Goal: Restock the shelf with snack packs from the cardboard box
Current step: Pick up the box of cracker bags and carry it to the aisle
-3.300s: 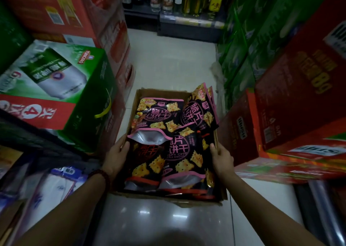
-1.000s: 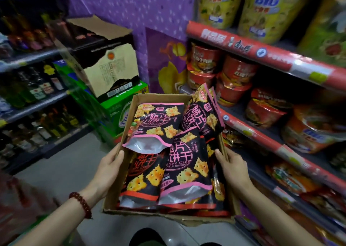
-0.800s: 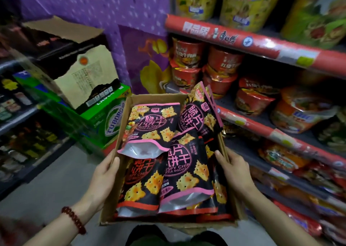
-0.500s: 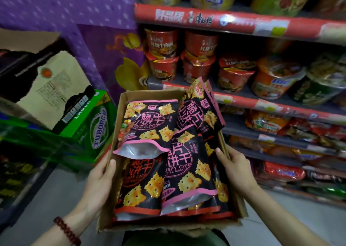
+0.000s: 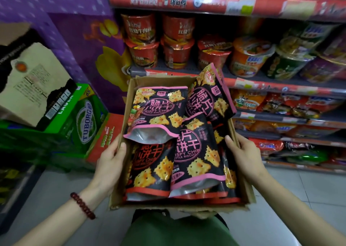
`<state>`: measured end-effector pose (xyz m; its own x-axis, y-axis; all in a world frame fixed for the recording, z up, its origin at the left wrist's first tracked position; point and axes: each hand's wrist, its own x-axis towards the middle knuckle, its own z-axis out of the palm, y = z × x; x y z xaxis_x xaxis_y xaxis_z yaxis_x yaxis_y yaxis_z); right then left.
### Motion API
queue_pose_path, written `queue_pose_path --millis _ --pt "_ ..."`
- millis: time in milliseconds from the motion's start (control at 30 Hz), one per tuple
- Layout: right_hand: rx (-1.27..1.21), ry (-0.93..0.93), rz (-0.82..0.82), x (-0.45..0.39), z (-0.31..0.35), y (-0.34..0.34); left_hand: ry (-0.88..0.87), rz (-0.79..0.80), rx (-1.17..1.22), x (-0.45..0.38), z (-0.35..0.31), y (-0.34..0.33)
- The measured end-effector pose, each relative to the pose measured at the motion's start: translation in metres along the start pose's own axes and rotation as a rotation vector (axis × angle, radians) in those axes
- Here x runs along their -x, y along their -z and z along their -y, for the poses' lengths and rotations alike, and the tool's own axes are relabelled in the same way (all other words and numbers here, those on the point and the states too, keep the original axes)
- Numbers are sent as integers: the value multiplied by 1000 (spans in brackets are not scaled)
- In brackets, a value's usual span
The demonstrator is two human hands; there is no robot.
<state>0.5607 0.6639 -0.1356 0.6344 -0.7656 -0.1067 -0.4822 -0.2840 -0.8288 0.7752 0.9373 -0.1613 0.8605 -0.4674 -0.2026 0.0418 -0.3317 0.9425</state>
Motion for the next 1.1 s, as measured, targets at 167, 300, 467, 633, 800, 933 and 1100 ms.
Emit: queue_pose_path --millis 167,300,467,633,800,933,1100 --pt "-5 -39 -36 20 -16 29 -40 35 -50 16 -16 -29" --pt "0 -72 -70 35 -31 53 -31 124 -54 26 -28 -54" --pt "-34 -142 -124 51 -60 80 -61 194 -46 34 -44 -89" --pt "-84 -197 -206 72 -78 105 -82 312 -56 36 -50 -125" --pt "-88 -284 -315 92 -94 125 -100 405 -93 31 -59 -162" --pt "-104 -389 -429 106 -111 138 -141 496 -134 17 -66 -193" --pt "-181 -492 -554 122 -123 150 -182 666 -156 4 -81 -237"
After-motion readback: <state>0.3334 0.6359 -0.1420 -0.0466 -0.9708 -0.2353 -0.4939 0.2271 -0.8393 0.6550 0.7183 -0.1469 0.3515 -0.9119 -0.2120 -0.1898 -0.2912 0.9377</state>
